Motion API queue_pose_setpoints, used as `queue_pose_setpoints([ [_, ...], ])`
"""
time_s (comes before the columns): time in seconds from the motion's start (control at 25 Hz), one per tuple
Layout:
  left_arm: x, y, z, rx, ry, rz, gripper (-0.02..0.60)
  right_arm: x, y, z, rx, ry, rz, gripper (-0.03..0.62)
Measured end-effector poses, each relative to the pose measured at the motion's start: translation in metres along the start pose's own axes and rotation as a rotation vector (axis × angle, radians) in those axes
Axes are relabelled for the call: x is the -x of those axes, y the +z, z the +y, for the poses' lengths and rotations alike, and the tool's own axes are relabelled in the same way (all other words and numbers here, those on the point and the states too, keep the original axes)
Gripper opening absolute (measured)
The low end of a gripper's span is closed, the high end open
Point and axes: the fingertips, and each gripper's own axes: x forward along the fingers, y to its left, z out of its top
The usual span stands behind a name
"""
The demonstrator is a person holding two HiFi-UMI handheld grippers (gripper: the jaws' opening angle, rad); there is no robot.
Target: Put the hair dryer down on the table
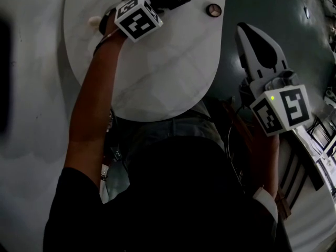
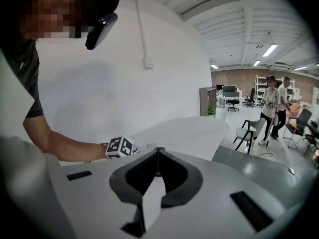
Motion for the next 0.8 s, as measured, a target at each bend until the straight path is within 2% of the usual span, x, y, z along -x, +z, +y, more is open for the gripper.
queue_pose_setpoints([
  [0.08, 0.003, 0.004, -0.002, 0.008, -0.012, 0.002, 0.223, 0.004, 0.001, 0.000, -0.001, -0.002, -0.002, 0.009],
  [0.12, 0.006, 0.007, -0.002, 0.011, -0.014, -0.007, 0.247, 0.004, 0.002, 0.001, -0.001, -0.001, -0.003, 0.009],
  [0.16, 0.009, 0.012, 0.000, 0.014, -0.013, -0.026, 0.271, 0.003, 0.002, 0.002, -0.001, 0.000, -0.004, 0.009],
  [0.24, 0.018, 0.022, 0.007, 0.010, -0.005, -0.063, 0.273, -0.001, 0.003, 0.005, 0.000, 0.003, -0.005, 0.009],
  [0.4, 0.039, 0.037, 0.012, -0.047, 0.007, -0.083, 0.273, -0.002, 0.009, 0.012, 0.007, 0.006, -0.016, 0.009],
  [0.52, 0.066, 0.048, 0.014, -0.072, 0.048, -0.113, 0.273, 0.005, 0.019, 0.019, 0.017, 0.005, -0.033, 0.009],
  [0.68, 0.115, 0.062, 0.013, -0.095, 0.126, -0.205, 0.273, 0.014, 0.034, 0.031, 0.050, 0.004, -0.063, 0.009],
  [0.8, 0.165, 0.082, 0.009, -0.087, 0.171, -0.321, 0.256, 0.023, 0.055, 0.043, 0.085, 0.016, -0.105, 0.009],
])
